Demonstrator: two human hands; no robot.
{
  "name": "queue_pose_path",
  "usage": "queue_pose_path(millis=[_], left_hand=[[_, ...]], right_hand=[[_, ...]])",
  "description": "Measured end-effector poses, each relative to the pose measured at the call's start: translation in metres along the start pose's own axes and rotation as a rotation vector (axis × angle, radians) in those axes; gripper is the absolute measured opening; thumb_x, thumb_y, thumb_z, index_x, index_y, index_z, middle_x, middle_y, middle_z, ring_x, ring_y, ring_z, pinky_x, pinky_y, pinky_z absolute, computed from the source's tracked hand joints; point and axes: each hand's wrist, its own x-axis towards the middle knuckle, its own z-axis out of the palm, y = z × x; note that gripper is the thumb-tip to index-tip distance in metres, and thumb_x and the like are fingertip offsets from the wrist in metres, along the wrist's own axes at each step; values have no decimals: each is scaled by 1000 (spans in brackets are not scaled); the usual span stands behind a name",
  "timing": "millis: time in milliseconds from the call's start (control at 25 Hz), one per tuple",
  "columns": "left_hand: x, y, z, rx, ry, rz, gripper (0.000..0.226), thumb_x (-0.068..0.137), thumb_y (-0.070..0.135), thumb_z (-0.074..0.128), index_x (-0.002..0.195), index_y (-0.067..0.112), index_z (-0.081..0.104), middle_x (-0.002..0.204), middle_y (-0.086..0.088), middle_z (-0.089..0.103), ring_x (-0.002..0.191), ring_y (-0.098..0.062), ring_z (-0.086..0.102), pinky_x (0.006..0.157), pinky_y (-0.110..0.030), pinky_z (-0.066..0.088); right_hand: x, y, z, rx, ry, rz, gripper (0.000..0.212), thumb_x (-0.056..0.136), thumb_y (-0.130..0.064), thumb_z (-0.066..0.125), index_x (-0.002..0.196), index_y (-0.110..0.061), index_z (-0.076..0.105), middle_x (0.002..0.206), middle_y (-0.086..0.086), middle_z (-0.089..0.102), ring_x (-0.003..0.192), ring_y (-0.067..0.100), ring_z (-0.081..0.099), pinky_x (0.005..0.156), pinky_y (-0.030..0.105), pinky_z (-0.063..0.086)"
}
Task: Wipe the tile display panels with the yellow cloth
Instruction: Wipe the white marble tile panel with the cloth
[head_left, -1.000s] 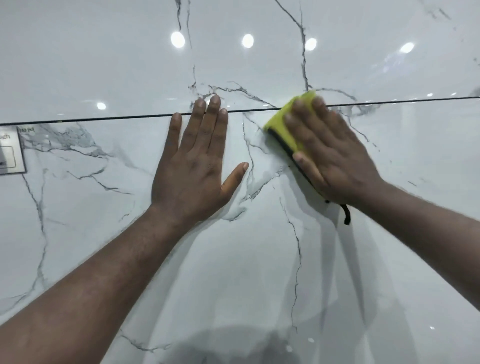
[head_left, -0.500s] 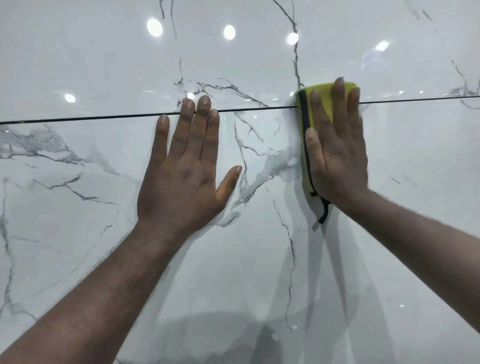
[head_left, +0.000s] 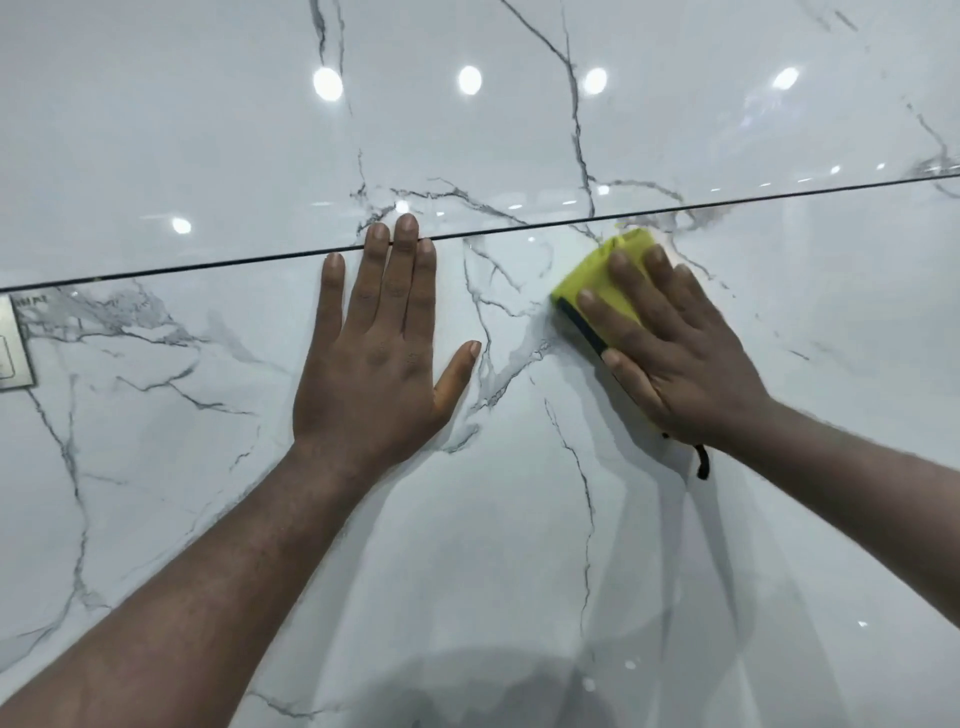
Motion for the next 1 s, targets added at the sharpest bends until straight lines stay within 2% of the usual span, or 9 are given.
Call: queue_pose_path(millis=[40, 160, 200, 360, 520, 680, 760, 880, 1000], left_hand=[[0, 2, 1, -12, 18, -16, 88, 113, 60, 31, 172, -1, 7, 181, -18, -1, 168, -34, -1, 134, -60, 9], [8, 19, 6, -102, 95, -91, 87, 108, 53, 47, 167, -6, 24, 180, -21, 11, 168, -37, 9, 134, -59, 13], [12, 26, 7, -124, 111, -112, 86, 107, 51, 49, 166, -7, 26, 179, -22, 14, 167, -38, 11, 134, -59, 13], [28, 50, 12, -93, 86, -137, 89, 108, 54, 47, 169, -5, 19, 181, -18, 9, 168, -34, 6, 135, -57, 10], [53, 75, 12, -96, 86, -71, 85, 109, 57, 46, 167, -3, 29, 180, -17, 15, 168, -33, 10, 135, -56, 12], [82, 108, 20, -96, 93, -21, 79, 111, 54, 42, 167, -1, 32, 180, -16, 17, 168, -32, 13, 135, -55, 13], [91, 123, 25, -98, 106, -33, 78, 110, 52, 44, 167, 0, 31, 180, -16, 18, 168, -32, 14, 135, -55, 13], [105, 150, 28, -107, 137, -43, 78, 108, 49, 48, 167, -1, 33, 179, -16, 21, 167, -32, 17, 135, -55, 14], [108, 175, 38, -138, 138, -53, 76, 110, 46, 48, 168, 0, 31, 179, -16, 20, 167, -31, 16, 136, -53, 15]], right_hand=[[-1, 16, -2, -9, 4, 25, 56, 115, -37, 34, 169, -31, 22, 178, 7, 10, 165, 31, 4, 129, 59, 20], [23, 36, -5, 188, 124, 640, 58, 115, -40, 27, 168, -43, 2, 179, 0, -5, 163, 20, -14, 130, 58, 13], [28, 32, -7, 167, 123, 661, 59, 115, -41, 27, 169, -41, 4, 179, 1, -5, 163, 21, -15, 130, 59, 13], [-4, 60, -8, -16, 23, -117, 56, 113, -38, 41, 167, -28, 31, 177, 7, 17, 165, 31, 8, 130, 56, 20], [4, 73, -7, 150, 126, 526, 58, 115, -35, 38, 170, -33, 18, 179, 3, 5, 165, 27, -2, 130, 57, 17], [-19, 96, -8, -2, 60, -56, 56, 113, -37, 44, 167, -28, 31, 177, 7, 18, 164, 32, 11, 128, 58, 23], [-18, 125, -13, -7, 74, 7, 56, 113, -36, 44, 167, -29, 30, 177, 6, 17, 164, 31, 11, 128, 58, 25], [-14, 128, -13, 113, 102, 397, 59, 115, -35, 39, 170, -31, 19, 179, 3, 5, 165, 28, -1, 129, 57, 19], [-38, 143, -11, 8, 45, 18, 57, 114, -38, 39, 169, -32, 23, 178, 3, 10, 165, 28, 5, 130, 55, 19]])
